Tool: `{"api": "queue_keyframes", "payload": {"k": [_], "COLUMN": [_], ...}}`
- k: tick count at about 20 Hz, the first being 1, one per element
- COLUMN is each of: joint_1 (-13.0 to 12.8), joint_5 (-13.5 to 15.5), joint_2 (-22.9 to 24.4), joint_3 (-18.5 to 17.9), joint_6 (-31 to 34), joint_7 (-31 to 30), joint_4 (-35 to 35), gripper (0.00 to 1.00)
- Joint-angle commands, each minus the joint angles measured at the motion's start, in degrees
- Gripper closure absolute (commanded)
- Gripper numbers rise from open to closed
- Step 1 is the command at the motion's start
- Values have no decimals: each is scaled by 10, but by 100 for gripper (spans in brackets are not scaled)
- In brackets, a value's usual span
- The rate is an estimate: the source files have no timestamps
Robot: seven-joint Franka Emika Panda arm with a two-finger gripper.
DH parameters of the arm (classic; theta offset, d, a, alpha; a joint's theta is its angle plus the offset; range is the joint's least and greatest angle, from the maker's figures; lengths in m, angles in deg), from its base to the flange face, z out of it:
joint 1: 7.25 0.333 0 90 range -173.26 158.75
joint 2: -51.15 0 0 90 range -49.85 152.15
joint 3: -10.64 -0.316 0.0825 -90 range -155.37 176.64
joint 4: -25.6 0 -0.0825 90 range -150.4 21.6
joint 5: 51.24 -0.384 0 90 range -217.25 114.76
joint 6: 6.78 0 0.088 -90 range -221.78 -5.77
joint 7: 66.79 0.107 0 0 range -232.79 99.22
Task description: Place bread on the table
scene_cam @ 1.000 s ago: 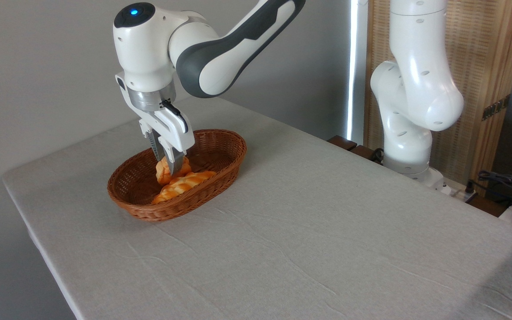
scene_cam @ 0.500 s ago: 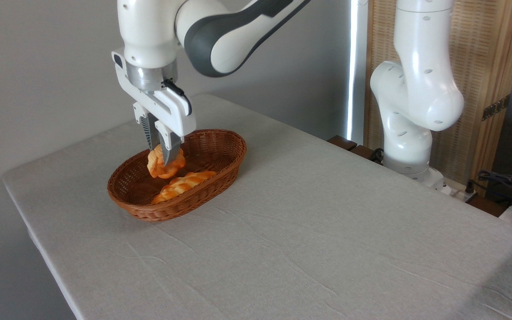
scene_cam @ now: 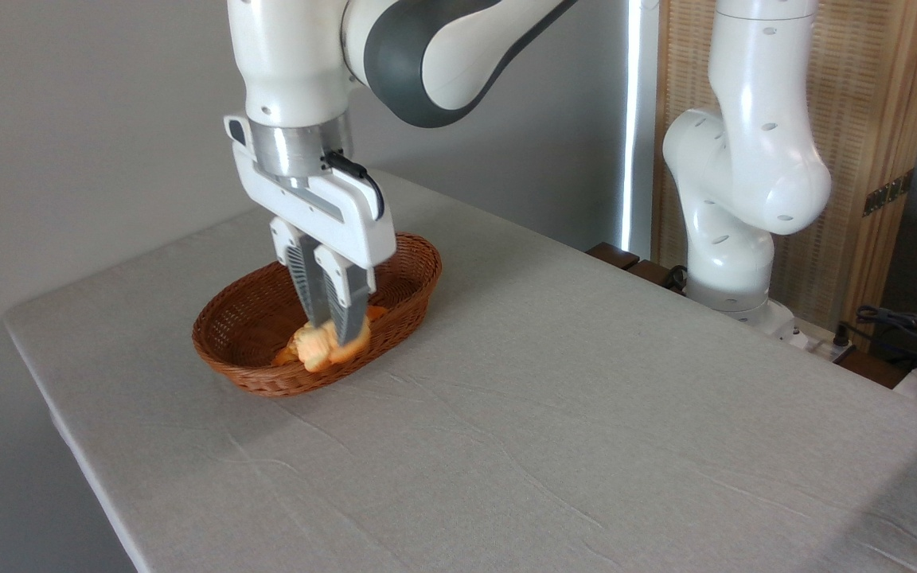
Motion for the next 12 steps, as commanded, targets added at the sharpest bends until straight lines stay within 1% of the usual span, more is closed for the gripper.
{"api": "queue_keyframes", "payload": {"k": [1, 3, 8, 10, 11, 12], "joint_1": [-2, 0, 0, -1, -1, -1], "joint_5": [-28, -28, -29, -28, -27, -27], "joint_2": [-4, -8, -7, -3, -2, -1], "joint_3": [-26, -27, -28, -35, -39, -39], "joint_6": [19, 19, 22, 22, 22, 22], "joint_7": [20, 20, 20, 20, 20, 20], "joint_4": [-8, -7, -6, -1, 6, 20], "gripper": [42, 38, 35, 31, 27, 25]}}
